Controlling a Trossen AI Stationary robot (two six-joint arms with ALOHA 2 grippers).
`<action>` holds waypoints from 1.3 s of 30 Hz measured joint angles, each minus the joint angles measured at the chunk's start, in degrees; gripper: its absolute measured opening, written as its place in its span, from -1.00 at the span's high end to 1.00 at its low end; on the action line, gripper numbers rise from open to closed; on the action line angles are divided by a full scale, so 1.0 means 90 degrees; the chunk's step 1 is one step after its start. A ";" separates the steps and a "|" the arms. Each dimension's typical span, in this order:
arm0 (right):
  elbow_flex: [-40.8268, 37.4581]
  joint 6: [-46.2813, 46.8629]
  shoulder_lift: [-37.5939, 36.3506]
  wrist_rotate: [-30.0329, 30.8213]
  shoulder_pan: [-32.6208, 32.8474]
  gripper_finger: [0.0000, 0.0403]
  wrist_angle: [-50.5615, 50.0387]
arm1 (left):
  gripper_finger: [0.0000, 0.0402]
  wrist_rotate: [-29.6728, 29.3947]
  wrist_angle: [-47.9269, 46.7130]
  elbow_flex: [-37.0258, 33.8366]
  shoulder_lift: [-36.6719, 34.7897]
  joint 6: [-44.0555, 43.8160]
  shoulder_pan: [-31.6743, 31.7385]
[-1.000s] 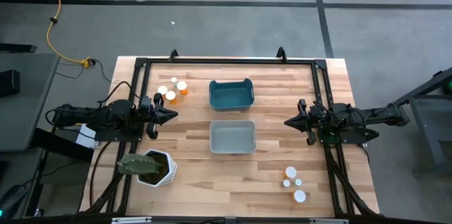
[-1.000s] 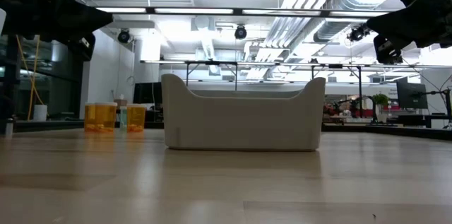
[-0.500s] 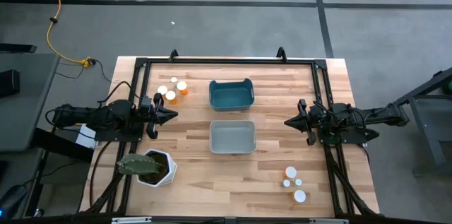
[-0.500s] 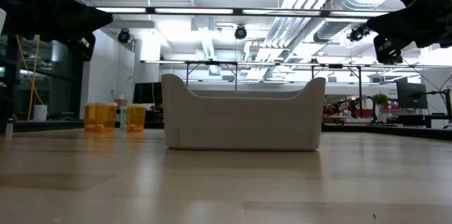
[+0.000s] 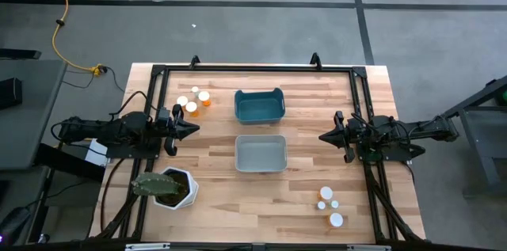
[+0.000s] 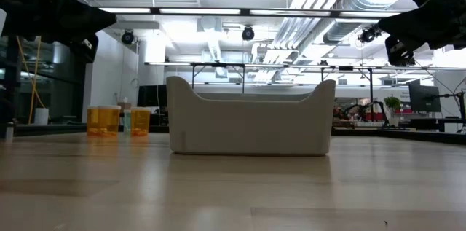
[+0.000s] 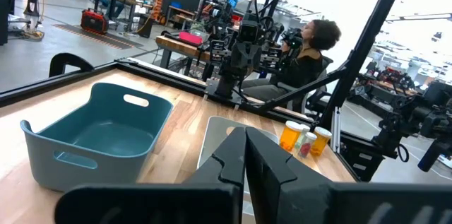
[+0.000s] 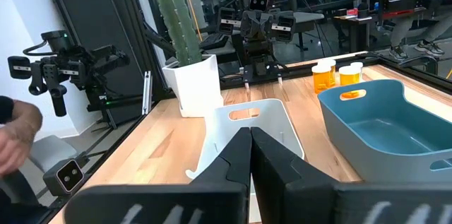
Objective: Pick and place medicine bottles into bin by pill shape (circle, oval)
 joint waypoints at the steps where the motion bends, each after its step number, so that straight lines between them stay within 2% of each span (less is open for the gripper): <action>1: 0.0000 0.0000 0.0000 0.0000 0.0001 1.00 0.0002 | 1.00 0.0000 0.0000 0.0000 0.0000 0.0000 0.0001; 35: 0.0001 0.0000 0.0000 0.0000 0.0000 1.00 0.0001 | 1.00 0.0000 0.0000 -0.0001 0.0000 0.0000 0.0001; 39: 0.0001 0.0002 0.0000 0.0000 0.0002 1.00 0.0002 | 1.00 -0.0159 0.0273 -0.0006 0.0005 -0.0052 0.0000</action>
